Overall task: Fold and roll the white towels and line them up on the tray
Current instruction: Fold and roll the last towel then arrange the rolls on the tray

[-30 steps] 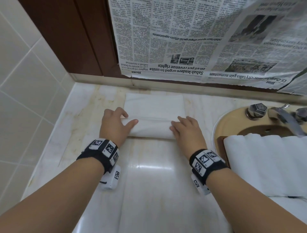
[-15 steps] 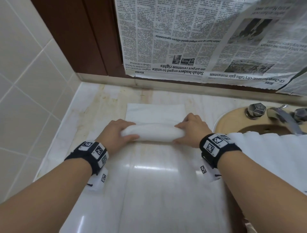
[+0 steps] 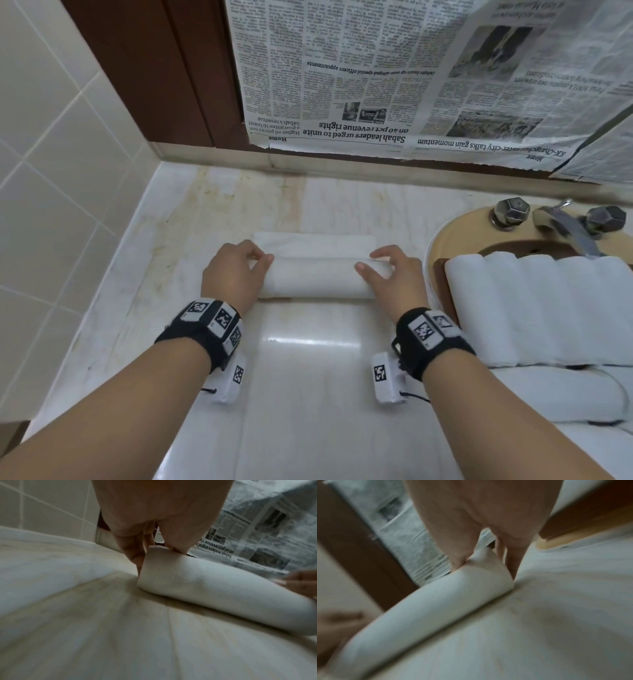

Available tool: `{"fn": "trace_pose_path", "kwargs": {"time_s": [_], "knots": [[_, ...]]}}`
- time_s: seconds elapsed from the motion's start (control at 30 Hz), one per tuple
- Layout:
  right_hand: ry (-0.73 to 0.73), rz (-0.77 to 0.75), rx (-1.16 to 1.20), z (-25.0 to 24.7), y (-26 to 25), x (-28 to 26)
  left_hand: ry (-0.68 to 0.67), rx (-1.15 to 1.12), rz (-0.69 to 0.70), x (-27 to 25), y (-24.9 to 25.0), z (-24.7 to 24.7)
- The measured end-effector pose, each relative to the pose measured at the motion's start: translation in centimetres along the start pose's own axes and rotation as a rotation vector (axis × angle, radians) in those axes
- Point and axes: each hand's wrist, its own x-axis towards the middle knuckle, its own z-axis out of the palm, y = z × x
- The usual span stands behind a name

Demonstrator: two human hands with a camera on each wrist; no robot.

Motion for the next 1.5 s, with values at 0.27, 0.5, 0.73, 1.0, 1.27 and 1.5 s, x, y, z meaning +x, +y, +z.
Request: {"fn": "trace_pose_path", "kwargs": {"time_s": [0.27,0.5,0.73,1.0,1.27,1.5], "knots": [[-0.191,-0.224,-0.437,-0.8,2.4,-0.2,-0.214,-0.098,0.175,-0.9,-3.5,-0.7],[-0.274,-0.186,-0.328,-2.6,1.3,3.5,-0.268,-0.173,0.129,1.9,-3.7,-0.1],[-0.236,-0.079,-0.031,-2.4,0.7,4.9,-0.177,-0.229,-0.044,4.1,-2.9,0.7],[0.029,-0.142,-0.133,-0.6,1.2,4.6,0.052,-0.193,-0.126,5.7,0.4,0.5],[-0.167,-0.09,-0.121,-2.3,0.6,7.5,-0.16,-0.068,0.078,4.7,-1.5,0.2],[-0.181,0.097,0.128,-2.0,-1.3,10.0,-0.262,-0.377,-0.22,6.3,0.6,0.3]]}}
